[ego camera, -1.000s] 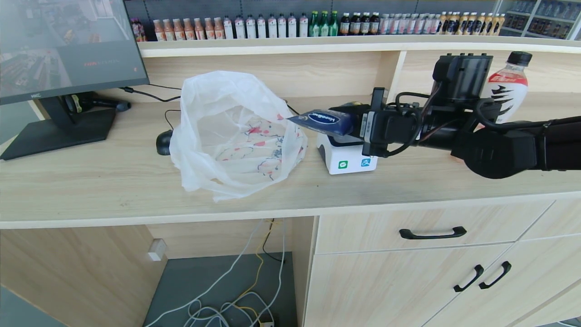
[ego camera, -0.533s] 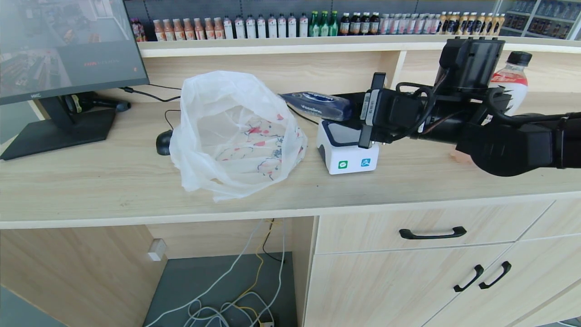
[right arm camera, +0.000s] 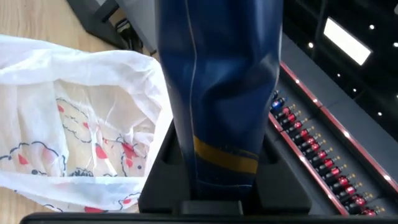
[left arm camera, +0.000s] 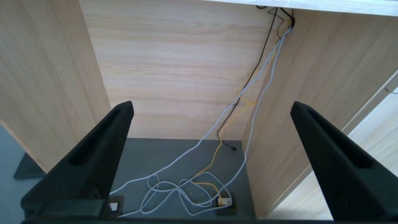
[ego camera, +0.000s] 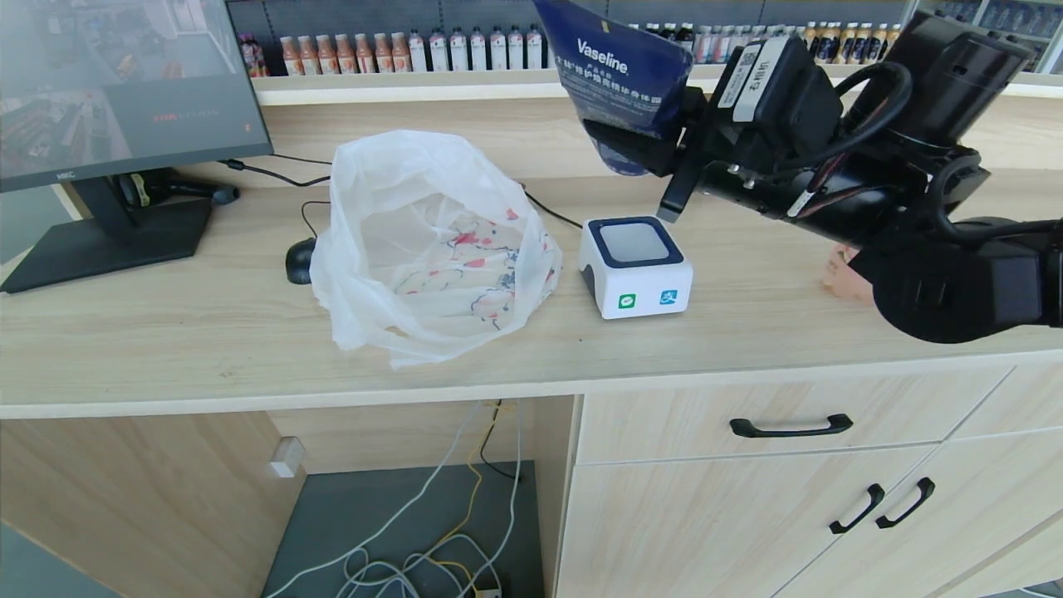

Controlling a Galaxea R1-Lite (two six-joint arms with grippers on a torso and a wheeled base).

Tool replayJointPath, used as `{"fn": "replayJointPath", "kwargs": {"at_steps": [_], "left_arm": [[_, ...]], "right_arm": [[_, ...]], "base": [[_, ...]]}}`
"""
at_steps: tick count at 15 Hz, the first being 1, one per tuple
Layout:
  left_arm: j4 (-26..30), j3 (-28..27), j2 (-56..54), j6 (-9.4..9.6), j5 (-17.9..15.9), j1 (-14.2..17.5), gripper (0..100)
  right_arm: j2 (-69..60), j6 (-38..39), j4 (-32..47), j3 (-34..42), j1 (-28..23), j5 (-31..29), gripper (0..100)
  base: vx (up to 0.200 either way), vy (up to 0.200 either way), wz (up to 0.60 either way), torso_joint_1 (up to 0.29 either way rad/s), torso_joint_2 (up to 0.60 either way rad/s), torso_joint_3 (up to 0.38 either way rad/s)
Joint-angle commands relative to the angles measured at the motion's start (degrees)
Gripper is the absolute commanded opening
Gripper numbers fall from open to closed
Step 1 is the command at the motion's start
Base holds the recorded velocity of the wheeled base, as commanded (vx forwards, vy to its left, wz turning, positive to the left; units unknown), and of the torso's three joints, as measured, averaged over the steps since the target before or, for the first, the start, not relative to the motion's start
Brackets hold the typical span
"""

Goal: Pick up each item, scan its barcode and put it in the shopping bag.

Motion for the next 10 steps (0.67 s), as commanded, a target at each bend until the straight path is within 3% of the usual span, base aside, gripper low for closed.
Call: {"fn": "replayJointPath", "kwargs": {"at_steps": [1, 3, 7, 10], "left_arm": [[0.0, 0.0, -0.01, 0.05, 0.01, 0.01, 100], [0.0, 0.0, -0.01, -0.04, 0.01, 0.01, 100], [0.0, 0.0, -0.01, -0.04, 0.01, 0.01, 100], [0.0, 0.0, -0.01, -0.04, 0.01, 0.01, 100]], "right_arm": [[-1.8, 3.32, -4.34, 5.03, 1.15, -2.06, 0], [-2.68, 10.61, -15.32, 13.21, 2.99, -7.42, 0], [-1.36, 25.29, -39.67, 30.52, 7.04, -24.65, 0], [-2.15, 30.48, -40.81, 31.67, 7.21, -30.18, 0]], "base": [[0.0, 0.0, 0.0, 0.0, 0.0, 0.0], [0.0, 0.0, 0.0, 0.0, 0.0, 0.0], [0.0, 0.0, 0.0, 0.0, 0.0, 0.0], [0.0, 0.0, 0.0, 0.0, 0.0, 0.0]]}}
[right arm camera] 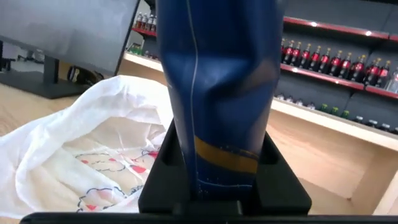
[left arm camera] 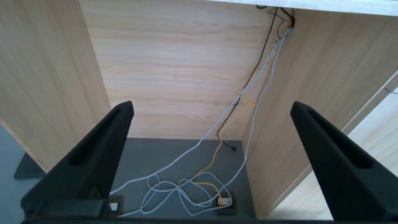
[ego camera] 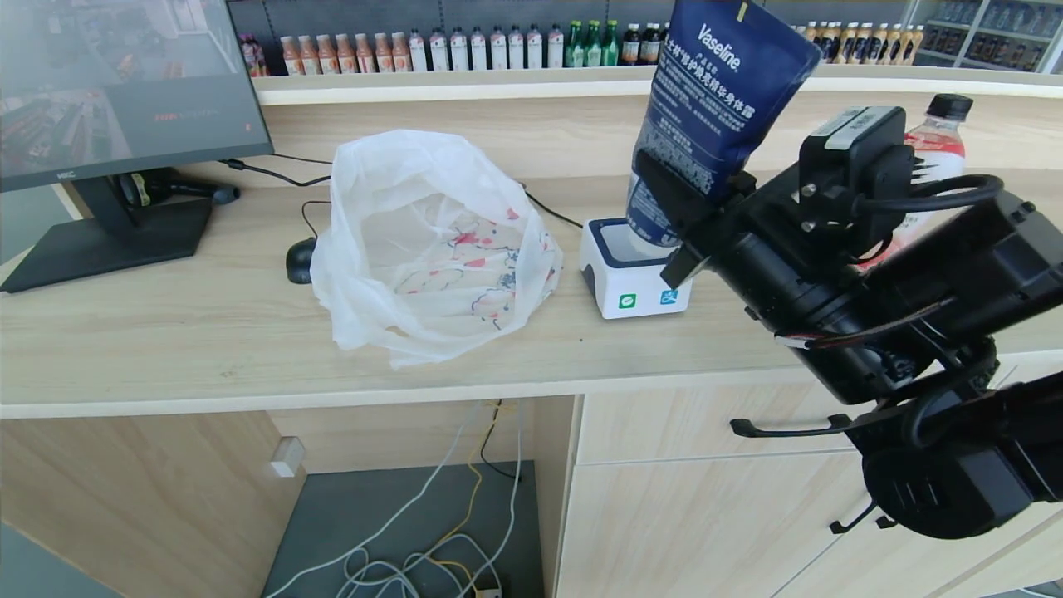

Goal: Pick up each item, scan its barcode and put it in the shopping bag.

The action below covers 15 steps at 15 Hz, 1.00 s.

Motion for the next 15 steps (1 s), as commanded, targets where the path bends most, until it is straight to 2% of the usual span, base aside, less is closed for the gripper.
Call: {"fn": "replayJointPath", "kwargs": {"at_steps": [1, 5, 6, 7, 15], "left_arm": [[0.0, 0.0, -0.01, -0.04, 0.01, 0.04, 100], [0.0, 0.0, 0.08, 0.14, 0.01, -0.05, 100], [0.0, 0.0, -0.01, 0.05, 0.01, -0.05, 100], [0.0, 0.0, 0.08, 0.05, 0.01, -0.05, 100], [0.0, 0.0, -0.01, -0.04, 0.01, -0.05, 100]], "right_arm": [[-0.2, 2.56, -0.31, 0.8, 0.48, -2.25, 0], [-0.02, 6.17, -0.31, 0.36, 0.48, -8.14, 0], [-0.46, 9.59, -0.31, -0.08, 0.48, -12.71, 0], [-0.73, 11.0, -0.31, 0.0, 0.4, -14.64, 0], [-1.69, 14.34, -0.31, -0.17, -0.22, -15.17, 0]], "base": [[0.0, 0.0, 0.0, 0.0, 0.0, 0.0], [0.0, 0.0, 0.0, 0.0, 0.0, 0.0], [0.0, 0.0, 0.0, 0.0, 0.0, 0.0], [0.0, 0.0, 0.0, 0.0, 0.0, 0.0], [0.0, 0.0, 0.0, 0.0, 0.0, 0.0]]}}
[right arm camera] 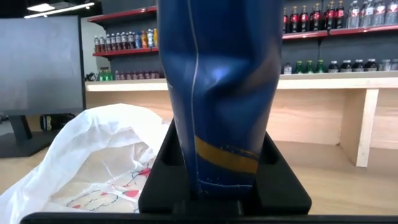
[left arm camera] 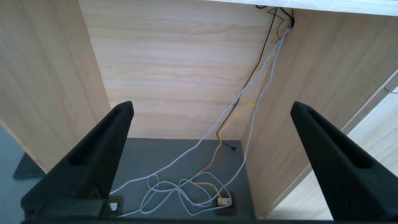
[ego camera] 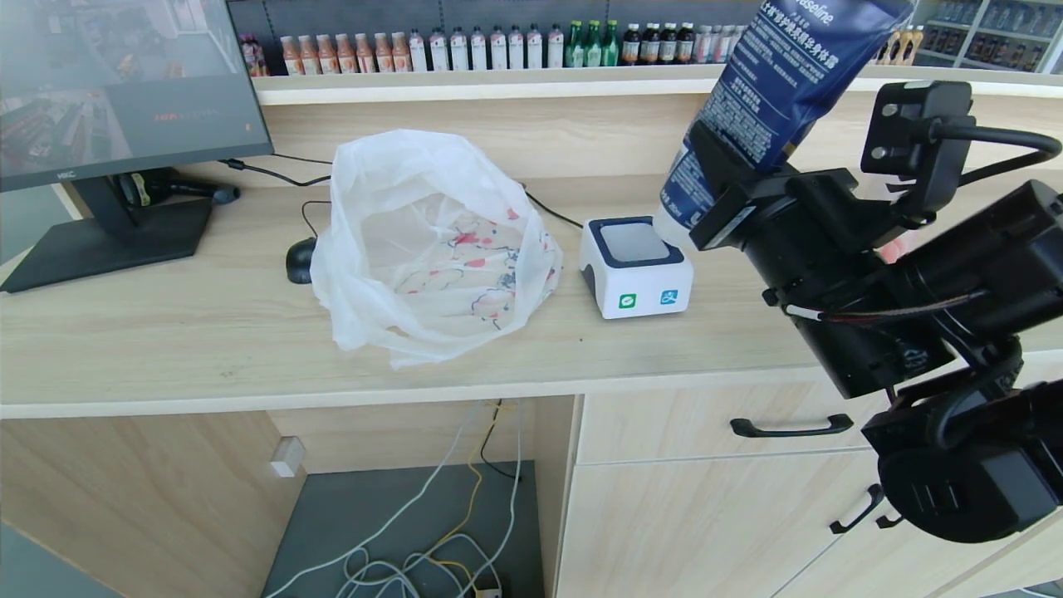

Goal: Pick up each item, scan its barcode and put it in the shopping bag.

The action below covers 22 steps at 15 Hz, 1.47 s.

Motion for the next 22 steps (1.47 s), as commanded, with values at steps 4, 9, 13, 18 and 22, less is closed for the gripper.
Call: {"fn": "replayJointPath", "kwargs": {"at_steps": [4, 9, 13, 18, 22], "left_arm": [[0.0, 0.0, 0.08, -0.09, 0.04, 0.0, 100], [0.0, 0.0, -0.01, -0.17, 0.04, 0.0, 100], [0.0, 0.0, -0.01, -0.17, 0.04, 0.09, 100], [0.0, 0.0, -0.01, 0.0, 0.04, 0.0, 100], [0.0, 0.0, 0.08, 0.0, 0.04, 0.0, 100]], "right_arm": [[0.72, 0.71, -0.06, -1.33, -2.38, 0.1, 0], [2.21, 0.8, -0.06, -2.73, -1.76, 0.1, 0], [2.21, 0.8, -0.06, -2.56, -1.76, 0.1, 0], [2.3, 0.71, -0.06, -2.38, -1.76, 0.1, 0], [3.88, 0.71, -0.06, -2.64, -1.24, 0.1, 0]], "base": [[0.0, 0.2, 0.0, 0.002, 0.0, 0.001], [0.0, 0.2, 0.0, 0.001, 0.0, 0.002], [0.0, 0.2, 0.0, 0.001, 0.0, 0.001], [0.0, 0.12, 0.0, 0.0, 0.0, 0.001], [0.0, 0.0, 0.0, 0.0, 0.0, 0.0]]}}
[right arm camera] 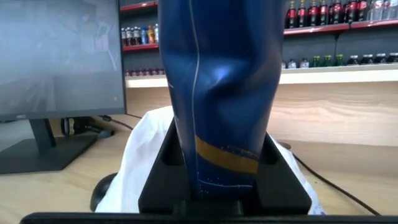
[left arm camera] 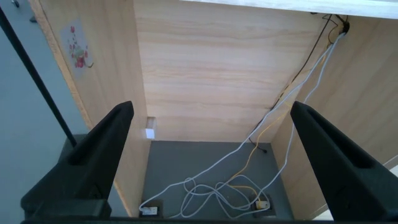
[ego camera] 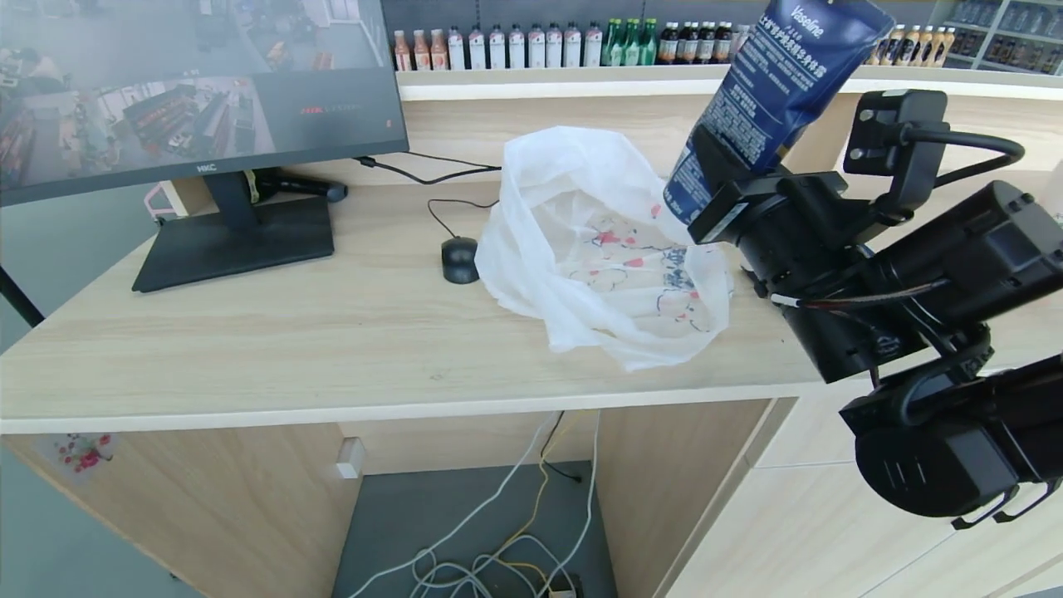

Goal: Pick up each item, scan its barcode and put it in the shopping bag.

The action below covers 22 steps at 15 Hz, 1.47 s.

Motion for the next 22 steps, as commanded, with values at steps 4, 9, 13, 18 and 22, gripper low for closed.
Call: {"fn": "replayJointPath", "kwargs": {"at_steps": [4, 9, 13, 18, 22], "left_arm": [[0.0, 0.0, -0.01, -0.01, 0.04, 0.0, 100], [0.0, 0.0, -0.01, -0.01, 0.04, 0.09, 100], [0.0, 0.0, -0.01, -0.01, 0.04, 0.0, 100], [0.0, 0.0, -0.01, -0.01, 0.04, 0.0, 100], [0.0, 0.0, -0.01, -0.01, 0.04, 0.0, 100]], "right_arm": [[1.59, -0.15, 0.05, 0.77, 1.84, 0.4, 0], [2.38, -0.06, 7.79, -2.39, 1.4, 3.83, 0], [4.05, 0.82, 19.83, -12.33, 1.32, 4.71, 0], [4.22, 0.91, 26.68, -15.14, 0.17, 7.96, 0], [5.89, 1.26, 30.2, -19.27, -0.71, 8.75, 0]], "base": [[0.0, 0.0, 0.0, 0.0, 0.0, 0.0], [0.0, 0.0, 0.0, 0.0, 0.0, 0.0], [0.0, 0.0, 0.0, 0.0, 0.0, 0.0], [0.0, 0.0, 0.0, 0.0, 0.0, 0.0], [0.0, 0.0, 0.0, 0.0, 0.0, 0.0]]}}
